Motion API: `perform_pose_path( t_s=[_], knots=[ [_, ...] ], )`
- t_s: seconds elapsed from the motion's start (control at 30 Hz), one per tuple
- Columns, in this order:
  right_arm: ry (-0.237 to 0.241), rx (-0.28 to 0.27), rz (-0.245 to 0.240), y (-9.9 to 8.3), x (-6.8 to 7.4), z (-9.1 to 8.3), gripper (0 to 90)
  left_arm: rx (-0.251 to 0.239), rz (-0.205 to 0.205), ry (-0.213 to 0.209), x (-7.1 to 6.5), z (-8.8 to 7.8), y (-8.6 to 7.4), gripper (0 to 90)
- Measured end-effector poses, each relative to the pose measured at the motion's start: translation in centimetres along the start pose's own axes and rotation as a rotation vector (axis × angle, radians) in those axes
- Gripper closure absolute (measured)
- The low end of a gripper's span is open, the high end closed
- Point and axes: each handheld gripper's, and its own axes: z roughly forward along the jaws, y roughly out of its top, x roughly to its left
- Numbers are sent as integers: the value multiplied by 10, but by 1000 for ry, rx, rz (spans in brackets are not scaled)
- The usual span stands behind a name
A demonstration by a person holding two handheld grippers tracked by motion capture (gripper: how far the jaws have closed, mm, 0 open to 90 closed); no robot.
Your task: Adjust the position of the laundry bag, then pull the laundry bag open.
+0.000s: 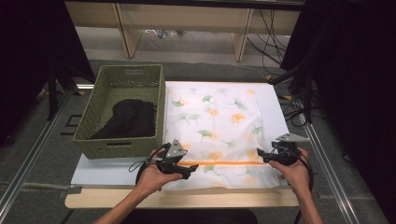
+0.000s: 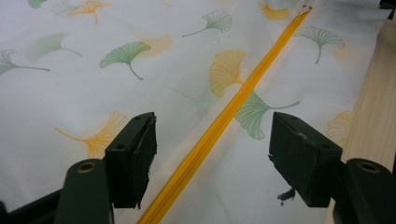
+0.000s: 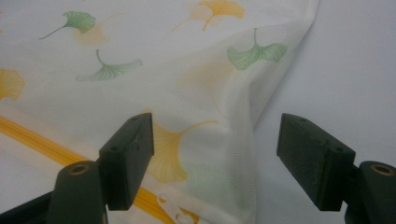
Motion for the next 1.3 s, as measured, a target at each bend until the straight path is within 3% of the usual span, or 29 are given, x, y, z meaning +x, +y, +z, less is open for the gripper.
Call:
perform_pose_path(
  t_s=[0.07,0.1,0.17,0.2,0.27,0.3,0.33,0.37,0.43,0.57,0.6,0.63,0.73,0.77,0.8,0.87,0.9,0.93,0.97,1.0,1.07,1.1,1.13,1.17,1.27,1.3],
  knots=[
    [20,26,23,-1,1,-3,304,3,9,-8,0,1,1,319],
    [-10,23,13,-2,0,-6,311,8,-2,-9,-1,2,2,319],
    [-12,17,20,-7,-2,-11,377,16,21,-20,-1,4,4,317],
    [-19,21,28,-10,-2,-14,388,2,5,-8,-4,6,4,317],
    [-33,17,15,-14,-6,-19,404,14,11,-26,-4,7,6,316],
    [-24,30,46,-16,-7,-21,409,-4,-3,-25,-7,12,7,316],
    [-30,27,51,-18,-8,-24,421,-5,10,-29,-8,14,8,313],
    [-1,45,74,-20,-9,-25,434,0,3,-39,-9,15,9,311],
    [-30,42,75,-25,-10,-29,449,-8,5,-38,-12,19,11,310],
    [-20,51,70,-31,-14,-32,476,-7,16,-46,-15,23,14,307],
    [-62,51,65,-33,-14,-34,488,-8,26,-53,-16,24,15,307],
    [-40,53,95,-36,-15,-36,510,-8,19,-48,-18,25,15,306],
    [-53,70,97,-37,-18,-38,540,4,32,-63,-17,25,16,306],
    [-27,78,102,-38,-19,-38,545,-2,26,-53,-19,27,15,306],
    [-51,56,80,-39,-19,-36,551,0,29,-56,-19,29,15,305],
    [-40,67,81,-39,-18,-35,553,6,31,-57,-20,30,15,305],
    [-39,81,107,-39,-14,-32,560,9,42,-66,-21,32,15,305],
    [-17,90,72,-39,-17,-30,561,12,42,-69,-22,34,16,305],
    [-31,97,119,-40,-14,-29,561,14,48,-66,-22,35,16,305],
    [-8,68,86,-42,-18,-25,560,7,35,-74,-24,37,16,305],
    [-27,93,83,-42,-19,-25,555,18,41,-77,-25,39,16,305],
    [-5,106,147,-42,-15,-24,551,20,43,-77,-25,40,16,305],
    [6,103,86,-42,-19,-23,552,24,45,-77,-26,41,16,305],
    [0,89,69,-43,-18,-20,552,33,45,-83,-26,42,16,305],
    [8,111,86,-41,-15,-20,550,32,58,-82,-27,43,15,305],
    [4,96,62,-42,-15,-17,547,28,53,-92,-28,43,15,305]
  ],
)
